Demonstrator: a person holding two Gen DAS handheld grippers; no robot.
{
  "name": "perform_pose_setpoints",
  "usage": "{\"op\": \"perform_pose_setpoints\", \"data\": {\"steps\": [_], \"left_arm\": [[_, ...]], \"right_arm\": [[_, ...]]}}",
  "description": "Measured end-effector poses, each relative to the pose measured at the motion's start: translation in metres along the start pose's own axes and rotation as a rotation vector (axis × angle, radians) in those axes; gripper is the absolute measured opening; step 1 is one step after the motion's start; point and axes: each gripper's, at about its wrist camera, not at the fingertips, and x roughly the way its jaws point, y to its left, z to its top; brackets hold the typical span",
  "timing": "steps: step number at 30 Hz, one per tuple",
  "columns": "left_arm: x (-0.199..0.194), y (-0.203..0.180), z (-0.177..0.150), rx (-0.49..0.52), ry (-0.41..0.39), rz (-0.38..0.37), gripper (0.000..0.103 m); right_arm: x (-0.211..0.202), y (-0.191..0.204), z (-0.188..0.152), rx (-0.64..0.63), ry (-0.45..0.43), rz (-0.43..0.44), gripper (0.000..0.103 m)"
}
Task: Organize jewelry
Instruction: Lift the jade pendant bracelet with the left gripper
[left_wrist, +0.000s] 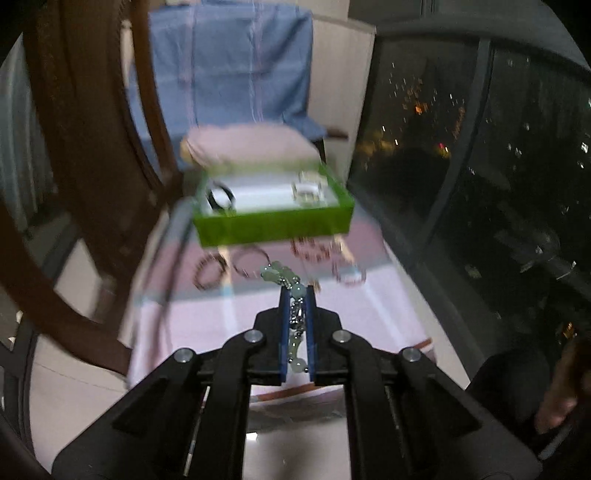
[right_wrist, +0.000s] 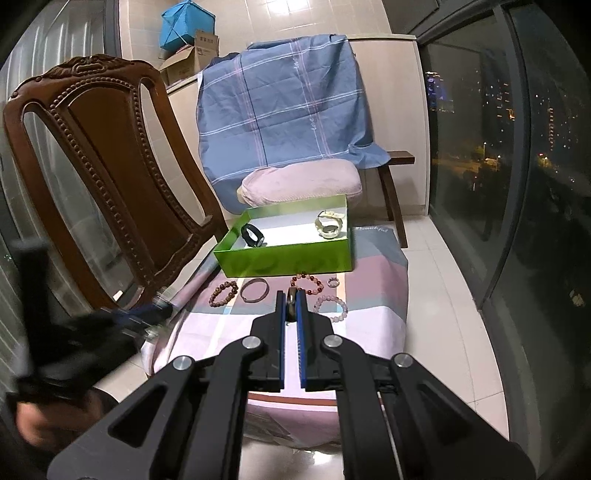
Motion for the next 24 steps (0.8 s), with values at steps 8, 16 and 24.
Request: {"op": "perform_pose_setpoints", "data": {"steps": [8, 16, 24], "left_arm": [[-0.046, 0.009, 0.007, -0.043, -0.061, 0.024, 0.008], [-0.043, 0.011, 0.005, -0.057, -0.055, 0.01, 0.008], [-0.037, 0.01, 0.006, -0.055, -0.04, 0.001, 0.008]], "right_arm": [[0.001, 0.012, 0.005, -0.029, -0.004, -0.014, 0.006], [0.003, 0.017, 0.006, -0.04, 0.004, -0.018, 0.006], [0.005, 0.018, 0.006, -0.036, 0.011, -0.021, 0.006]]}}
